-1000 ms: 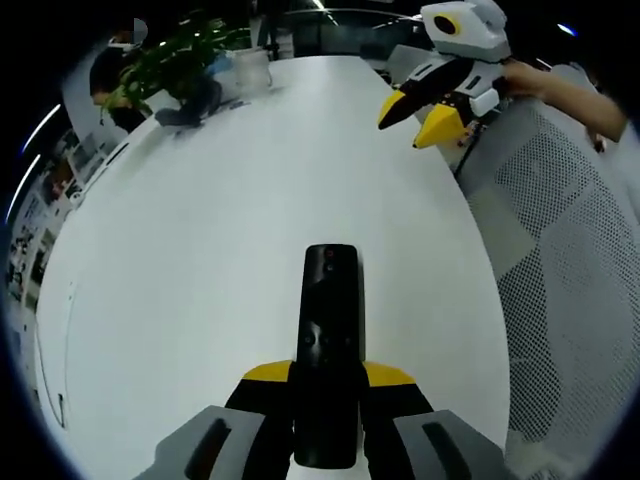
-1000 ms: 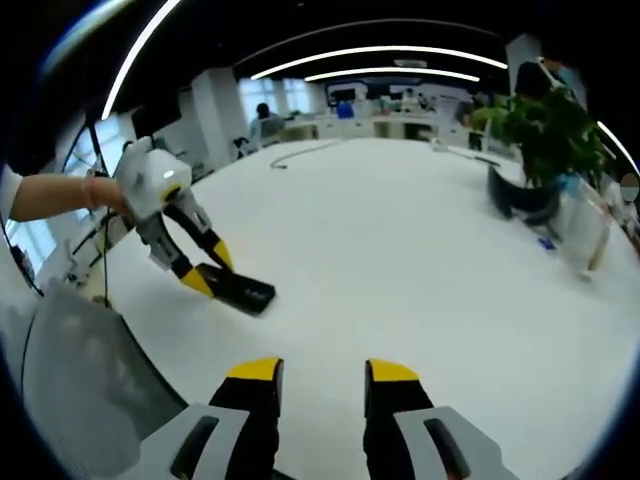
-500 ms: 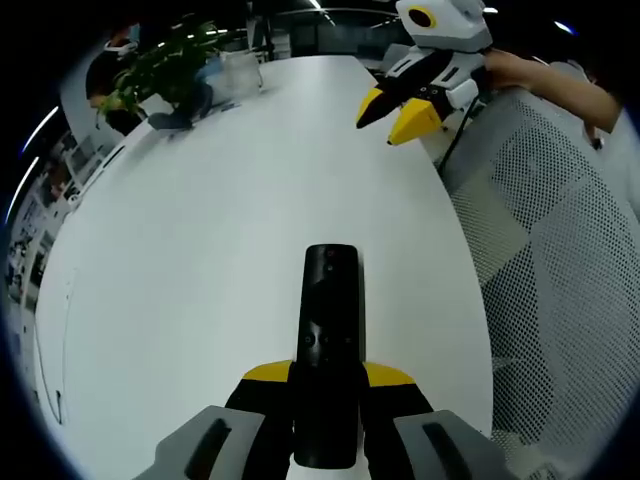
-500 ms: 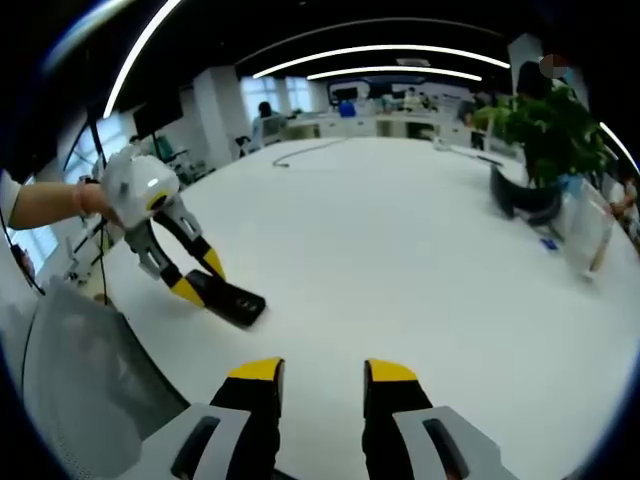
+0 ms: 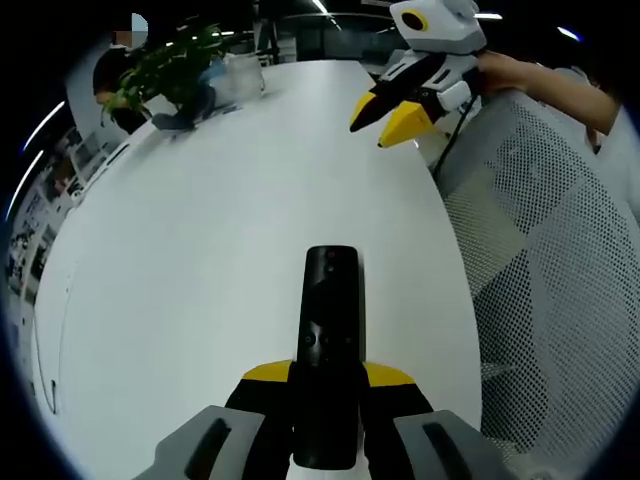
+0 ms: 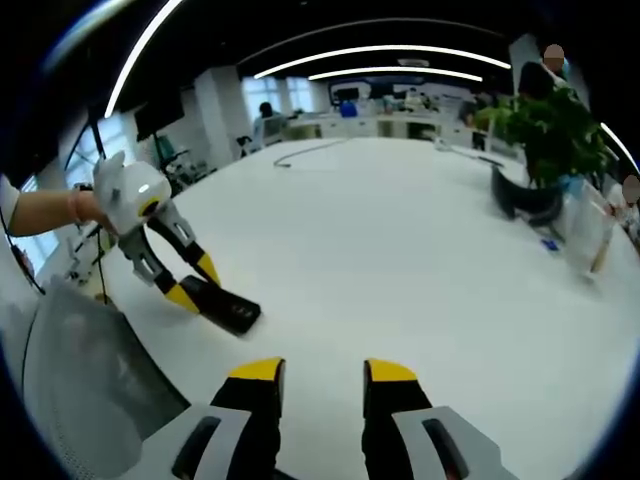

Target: Press the specified remote control buttons in sequence, fully releasing each button before pressing the next.

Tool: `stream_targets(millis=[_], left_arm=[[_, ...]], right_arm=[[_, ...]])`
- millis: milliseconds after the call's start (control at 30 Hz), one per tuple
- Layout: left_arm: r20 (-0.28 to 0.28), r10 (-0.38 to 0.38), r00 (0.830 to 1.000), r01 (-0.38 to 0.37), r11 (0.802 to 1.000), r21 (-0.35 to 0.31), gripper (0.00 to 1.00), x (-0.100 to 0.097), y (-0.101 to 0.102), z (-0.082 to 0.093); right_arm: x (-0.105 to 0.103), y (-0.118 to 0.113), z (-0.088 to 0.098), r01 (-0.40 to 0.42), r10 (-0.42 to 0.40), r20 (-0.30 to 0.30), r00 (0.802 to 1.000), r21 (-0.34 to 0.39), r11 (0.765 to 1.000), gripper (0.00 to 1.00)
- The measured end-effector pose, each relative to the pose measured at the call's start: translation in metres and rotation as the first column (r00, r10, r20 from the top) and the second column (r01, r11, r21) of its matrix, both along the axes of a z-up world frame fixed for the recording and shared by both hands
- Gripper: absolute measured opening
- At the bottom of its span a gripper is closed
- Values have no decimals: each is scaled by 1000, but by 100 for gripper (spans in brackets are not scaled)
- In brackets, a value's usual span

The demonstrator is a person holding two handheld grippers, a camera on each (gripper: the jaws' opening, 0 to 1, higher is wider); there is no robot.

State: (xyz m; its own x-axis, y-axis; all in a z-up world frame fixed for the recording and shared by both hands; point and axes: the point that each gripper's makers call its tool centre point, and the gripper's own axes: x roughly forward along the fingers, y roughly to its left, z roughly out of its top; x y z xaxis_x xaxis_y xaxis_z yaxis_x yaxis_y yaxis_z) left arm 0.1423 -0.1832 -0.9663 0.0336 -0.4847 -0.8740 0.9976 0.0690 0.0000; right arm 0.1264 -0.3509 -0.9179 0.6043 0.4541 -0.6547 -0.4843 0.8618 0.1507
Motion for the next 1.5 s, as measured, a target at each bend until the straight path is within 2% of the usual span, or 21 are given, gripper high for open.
stream_targets(millis=[400,800,1500], left_arm=[[-2,16,1000,-16,1000,20,24,-9,1,0],[-6,28,1000,-28,1000,-3,24,-22,3,0],[-10,35,999,-36,995,-91,24,-38,7,0]], right_arm=[[-1,0,-1,-4,4,-4,1000,-3,1000,28],[-1,0,-2,-10,10,-11,1000,-8,1000,28],[-2,0,-3,-6,6,-15,1000,-4,1000,28]])
